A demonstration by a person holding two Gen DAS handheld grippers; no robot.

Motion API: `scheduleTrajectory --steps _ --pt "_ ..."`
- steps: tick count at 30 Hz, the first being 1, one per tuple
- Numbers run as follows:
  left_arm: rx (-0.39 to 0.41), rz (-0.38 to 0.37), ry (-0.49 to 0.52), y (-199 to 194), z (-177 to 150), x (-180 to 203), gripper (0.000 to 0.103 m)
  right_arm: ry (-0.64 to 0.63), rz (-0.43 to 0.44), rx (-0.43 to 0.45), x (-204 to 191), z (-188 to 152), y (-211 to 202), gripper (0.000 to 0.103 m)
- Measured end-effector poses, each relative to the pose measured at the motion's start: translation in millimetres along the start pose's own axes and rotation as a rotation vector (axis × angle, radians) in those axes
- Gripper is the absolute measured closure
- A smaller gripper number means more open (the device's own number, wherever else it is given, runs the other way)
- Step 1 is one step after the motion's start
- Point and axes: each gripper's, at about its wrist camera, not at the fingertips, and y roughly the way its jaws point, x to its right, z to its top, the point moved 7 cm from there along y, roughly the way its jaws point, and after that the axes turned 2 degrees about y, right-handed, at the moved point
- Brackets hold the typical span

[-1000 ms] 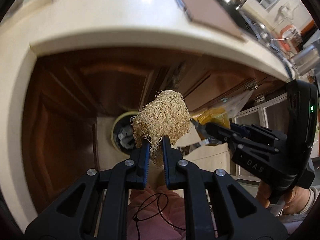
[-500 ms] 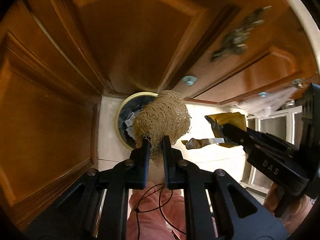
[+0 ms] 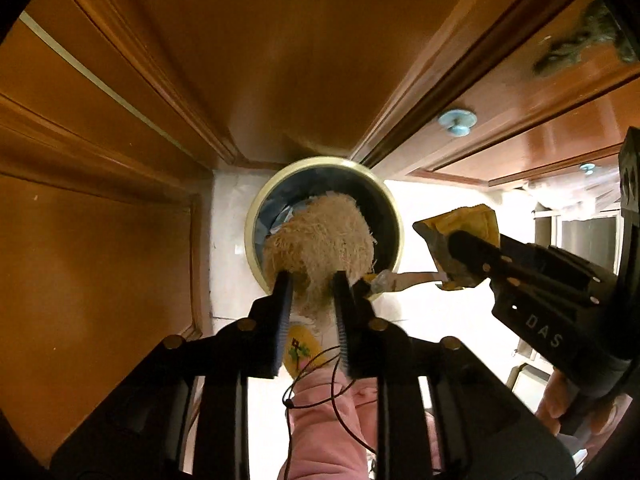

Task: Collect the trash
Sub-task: 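Open both tools above the bin to drop the loofah and packet, then raise both tools back up toward the counter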

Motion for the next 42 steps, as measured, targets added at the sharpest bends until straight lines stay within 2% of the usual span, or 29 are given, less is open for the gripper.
scheduleTrajectory --steps 3,5,6,14,20,24,28,33,42 --pt "-0.025 -0.009 -0.008 7 -3 -4 0.076 -0.011 -0.014 -0.013 -3 3 13 0.066" --pt "-0.029 -0.007 -0.008 9 -1 -6 0.066 -0.017 -0.014 -0.014 -6 4 17 0.065" --pt "-0.028 -0.003 -0.007 9 0 -7 0.065 -0.021 -0.014 -0.015 -8 5 18 0.064" --pt "-0.031 0.002 -0.020 9 3 -19 0.064 -0.062 -0.014 -0.024 -18 1 22 0.060" --pt "-0.030 -0.009 -0.051 -5 -2 -23 0.064 -0.058 0.001 -0.038 -19 -2 20 0.043" --pt "-0.022 -0.009 -0.067 -23 -4 -27 0.064 -0.068 0.001 -0.032 -22 -5 10 0.042" --pt "-0.012 -0.019 -0.089 -55 -7 -29 0.064 -0.059 0.005 -0.036 -25 -9 -4 0.042" --pt "0.021 -0.029 -0.096 -115 -12 -26 0.064 -0.045 0.008 -0.029 -34 -18 -48 0.042" --pt "0.115 -0.038 -0.027 -242 -17 0 0.064 -0.043 0.039 0.037 -60 -29 -175 0.042"
